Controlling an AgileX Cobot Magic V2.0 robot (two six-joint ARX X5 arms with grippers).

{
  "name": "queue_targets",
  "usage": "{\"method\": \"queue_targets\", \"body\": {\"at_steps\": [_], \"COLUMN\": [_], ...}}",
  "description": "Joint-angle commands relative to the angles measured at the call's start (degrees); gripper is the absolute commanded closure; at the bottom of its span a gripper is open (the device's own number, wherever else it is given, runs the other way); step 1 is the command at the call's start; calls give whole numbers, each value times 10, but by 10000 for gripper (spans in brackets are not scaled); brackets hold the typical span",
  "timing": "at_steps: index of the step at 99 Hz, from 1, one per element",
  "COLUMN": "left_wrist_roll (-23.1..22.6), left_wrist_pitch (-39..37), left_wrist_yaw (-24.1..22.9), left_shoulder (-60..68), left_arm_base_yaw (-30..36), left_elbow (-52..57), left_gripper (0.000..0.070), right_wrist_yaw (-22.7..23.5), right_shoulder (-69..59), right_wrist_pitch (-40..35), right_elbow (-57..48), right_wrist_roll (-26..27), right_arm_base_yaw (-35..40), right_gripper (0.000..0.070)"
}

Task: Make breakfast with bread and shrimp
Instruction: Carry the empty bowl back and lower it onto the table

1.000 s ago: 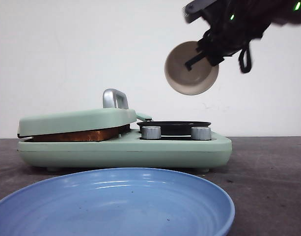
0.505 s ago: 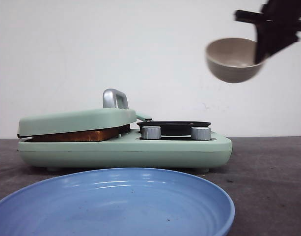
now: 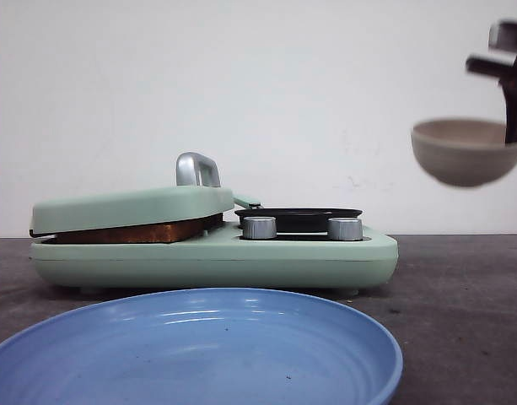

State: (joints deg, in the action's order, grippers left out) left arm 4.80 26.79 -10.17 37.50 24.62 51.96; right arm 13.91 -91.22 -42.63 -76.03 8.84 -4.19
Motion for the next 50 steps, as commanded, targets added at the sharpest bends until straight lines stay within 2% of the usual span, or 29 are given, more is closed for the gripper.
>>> {"method": "queue_targets", "body": {"at_steps": [1,31,50], "left_wrist_roll": [-8,-7,-7], "left_wrist_pitch": [-7,-6,-6], "left_wrist_yaw": [2,2,2], "left_shoulder": [3,3,3], "left_arm_base_yaw": [2,2,2], "left_elbow": [5,5,5], "left_gripper": [468,467,467], "right_wrist_yaw": [3,3,2], "right_shoulder": [-35,-132,-152], "right_wrist_pitch": [1,4,4], "right_elbow": [-8,-8,-8], "right_wrist_roll": [-5,-9,-9], "right_arm_base_yaw": [0,7,7], "right_gripper": [697,697,697]}}
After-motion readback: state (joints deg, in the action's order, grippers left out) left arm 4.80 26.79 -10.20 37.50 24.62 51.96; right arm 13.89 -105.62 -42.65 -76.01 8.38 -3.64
